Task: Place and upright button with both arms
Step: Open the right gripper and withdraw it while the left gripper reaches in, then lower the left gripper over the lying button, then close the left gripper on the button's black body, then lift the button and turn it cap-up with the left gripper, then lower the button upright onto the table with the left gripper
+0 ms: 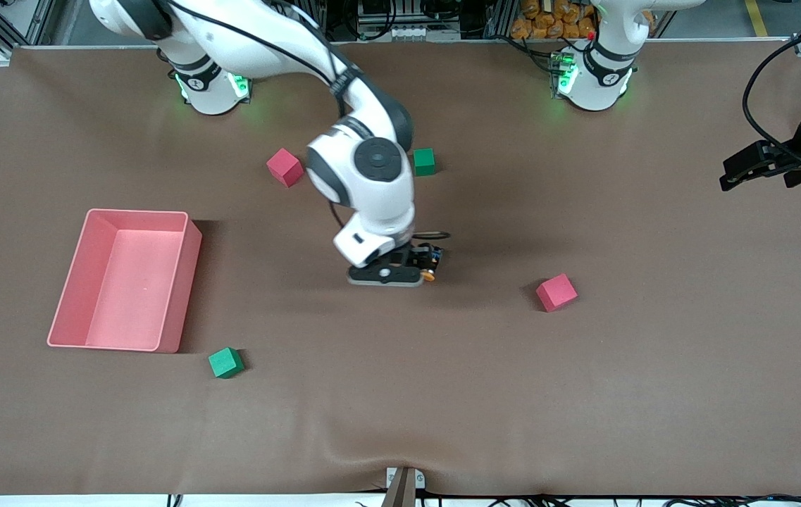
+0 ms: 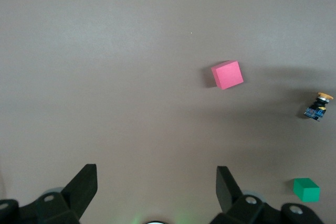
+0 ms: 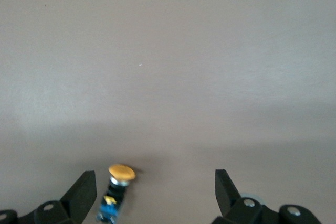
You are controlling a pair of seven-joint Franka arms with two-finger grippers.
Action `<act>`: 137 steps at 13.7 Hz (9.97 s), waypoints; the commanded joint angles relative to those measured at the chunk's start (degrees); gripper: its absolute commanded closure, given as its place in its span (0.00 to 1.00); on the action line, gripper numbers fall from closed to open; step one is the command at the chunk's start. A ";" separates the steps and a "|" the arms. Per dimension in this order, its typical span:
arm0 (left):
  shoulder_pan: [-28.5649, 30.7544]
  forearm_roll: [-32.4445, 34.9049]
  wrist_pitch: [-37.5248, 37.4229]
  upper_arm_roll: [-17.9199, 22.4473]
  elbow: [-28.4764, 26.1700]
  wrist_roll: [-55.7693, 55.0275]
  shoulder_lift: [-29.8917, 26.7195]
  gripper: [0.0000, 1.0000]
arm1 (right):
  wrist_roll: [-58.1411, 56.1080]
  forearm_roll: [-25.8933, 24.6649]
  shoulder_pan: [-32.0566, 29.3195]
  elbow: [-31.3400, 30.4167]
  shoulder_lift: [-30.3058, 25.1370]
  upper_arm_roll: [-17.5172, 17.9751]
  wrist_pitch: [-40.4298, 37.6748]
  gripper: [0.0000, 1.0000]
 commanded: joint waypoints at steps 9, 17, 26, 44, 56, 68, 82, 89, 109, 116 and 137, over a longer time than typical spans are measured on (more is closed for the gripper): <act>0.37 0.25 -1.22 -0.50 0.59 1.24 1.67 0.00 | -50.01 8.70 -25.60 -8.73 -18.45 1.05 -27.13 0.00; -6.72 -6.95 -2.37 -1.29 1.29 0.71 13.08 0.00 | -57.95 6.87 -41.25 -21.50 -27.87 0.70 -26.52 0.00; -23.08 -7.39 12.73 -1.64 5.34 -9.40 27.06 0.00 | -56.81 4.84 -44.96 -35.47 -40.97 1.23 -21.95 0.00; -35.83 -6.96 30.59 -1.65 7.27 -12.91 45.26 0.02 | -54.44 0.61 -41.79 -16.34 -39.75 1.14 -33.43 0.00; -36.63 -4.76 33.14 -1.64 7.18 -12.21 47.38 0.20 | -41.78 6.51 -41.70 -13.50 -40.27 -1.93 -39.62 0.00; -37.15 -4.85 34.37 -1.64 7.27 -12.12 47.64 0.49 | -41.96 6.07 -39.95 -15.88 -39.92 -2.55 -36.89 0.00; -37.06 -3.54 33.67 0.98 7.36 -13.35 44.22 1.00 | -41.87 6.16 -39.86 -16.84 -39.83 -2.55 -37.59 0.00; -37.33 -0.29 28.40 3.89 9.82 -23.16 40.62 0.97 | -41.87 6.16 -39.77 -17.11 -39.92 -2.55 -37.68 0.00; -62.54 42.68 26.90 7.76 9.64 -108.07 42.71 1.00 | -41.78 6.15 -38.98 -17.11 -40.01 -2.55 -38.82 0.00; -68.26 58.61 22.08 7.85 9.55 -121.10 48.61 0.78 | -41.78 6.07 -38.98 -17.11 -39.92 -2.55 -38.73 0.00; -70.64 71.79 19.08 7.58 8.32 -138.42 59.42 0.75 | -41.69 6.16 -38.89 -16.93 -40.01 -2.55 -38.56 0.00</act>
